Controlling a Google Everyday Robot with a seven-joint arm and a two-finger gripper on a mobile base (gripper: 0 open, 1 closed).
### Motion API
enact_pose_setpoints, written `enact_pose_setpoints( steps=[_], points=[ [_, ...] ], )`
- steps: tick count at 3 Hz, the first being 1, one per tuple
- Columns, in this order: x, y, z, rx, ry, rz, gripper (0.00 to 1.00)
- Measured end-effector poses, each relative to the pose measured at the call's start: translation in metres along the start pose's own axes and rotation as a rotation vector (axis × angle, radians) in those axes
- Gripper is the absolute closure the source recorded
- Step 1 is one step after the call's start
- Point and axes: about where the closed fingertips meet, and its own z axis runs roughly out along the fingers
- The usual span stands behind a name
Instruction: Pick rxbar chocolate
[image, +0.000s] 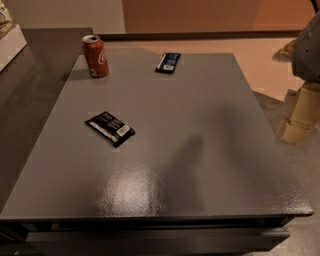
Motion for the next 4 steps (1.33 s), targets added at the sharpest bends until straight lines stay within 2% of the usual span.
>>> enact_pose_setpoints(
  steps=[1,2,3,4],
  points=[
    [0.0,0.0,0.0,0.0,0.0,0.0,0.0],
    [-0.024,0.001,0.008,-0.034,-0.04,-0.013,0.0],
    [-0.064,0.002,0.028,-0.081,-0.086,-0.023,0.0],
    [-0.103,0.006,0.051,-0.111,-0.109,-0.007,0.0]
  ],
)
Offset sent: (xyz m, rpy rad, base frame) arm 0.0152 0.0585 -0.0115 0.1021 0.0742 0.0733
